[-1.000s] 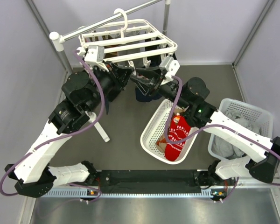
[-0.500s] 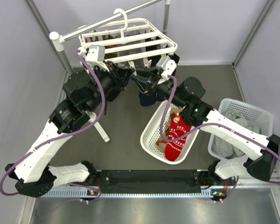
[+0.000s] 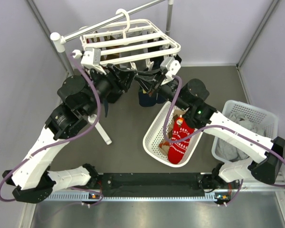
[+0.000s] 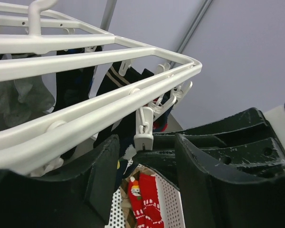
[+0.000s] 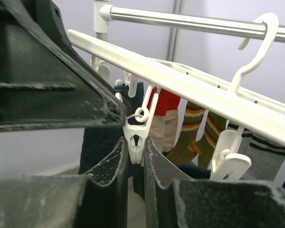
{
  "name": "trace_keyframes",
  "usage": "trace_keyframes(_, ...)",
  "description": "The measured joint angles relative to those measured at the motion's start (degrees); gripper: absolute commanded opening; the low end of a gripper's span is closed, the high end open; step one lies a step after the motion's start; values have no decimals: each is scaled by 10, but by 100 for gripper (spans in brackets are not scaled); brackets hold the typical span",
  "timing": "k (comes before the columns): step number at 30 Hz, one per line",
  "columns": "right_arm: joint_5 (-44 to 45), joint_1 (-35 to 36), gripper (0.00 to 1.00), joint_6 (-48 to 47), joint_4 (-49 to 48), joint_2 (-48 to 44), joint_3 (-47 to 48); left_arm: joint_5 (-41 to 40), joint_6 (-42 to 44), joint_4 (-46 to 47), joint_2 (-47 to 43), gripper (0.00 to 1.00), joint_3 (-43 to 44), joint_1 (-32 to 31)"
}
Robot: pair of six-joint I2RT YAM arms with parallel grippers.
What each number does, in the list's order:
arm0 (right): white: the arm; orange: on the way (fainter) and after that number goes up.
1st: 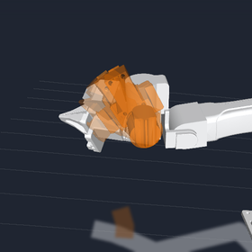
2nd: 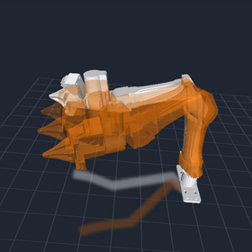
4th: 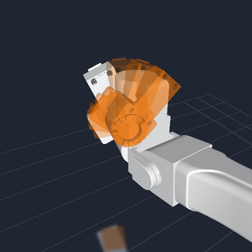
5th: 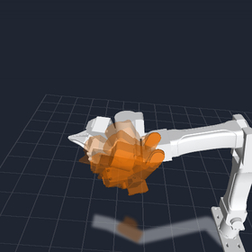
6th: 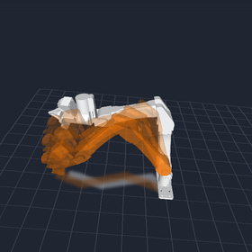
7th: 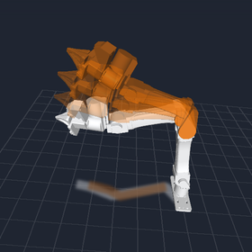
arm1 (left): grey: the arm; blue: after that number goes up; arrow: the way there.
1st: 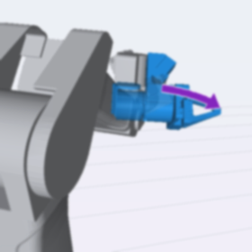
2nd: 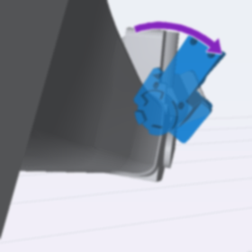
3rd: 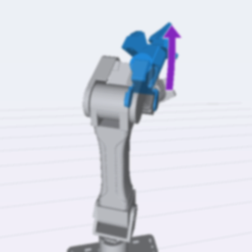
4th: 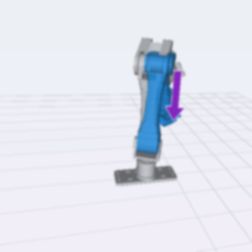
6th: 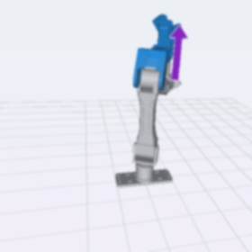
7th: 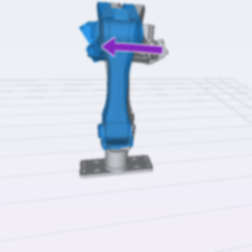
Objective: Clip the socks to the hanger
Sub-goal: Open the clamp at the hanger.
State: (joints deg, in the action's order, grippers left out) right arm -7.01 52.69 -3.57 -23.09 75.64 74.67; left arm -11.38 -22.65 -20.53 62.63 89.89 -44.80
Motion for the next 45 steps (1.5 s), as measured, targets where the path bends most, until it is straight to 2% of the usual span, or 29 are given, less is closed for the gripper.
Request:
trace_keyframes(5, 5, 0, 0, 14, -1, 0, -8, -15, -4, 2, -27, 63, -7, 0)
trace_keyframes(13, 36, 7, 0, 9, 0, 0, -8, -46, -30, -11, -24, 63, 0, 0)
trace_keyframes(18, 97, 36, 0, -38, 3, 3, -8, -51, -46, -26, -9, 63, 3, 0)
trace_keyframes(30, 233, 90, 0, -166, -21, 40, -7, -96, -55, -44, -1, 51, 12, 0)
trace_keyframes(34, 254, 99, 0, -193, -28, 44, -7, -104, -55, -47, 7, 43, 14, 0)
trace_keyframes(41, 280, 110, 0, -228, -48, 49, -7, -116, -55, -68, 24, 42, 22, 0)
trace_keyframes(45, 289, 113, 0, -244, -54, 55, -7, -122, -53, -72, 29, 38, 25, -1)
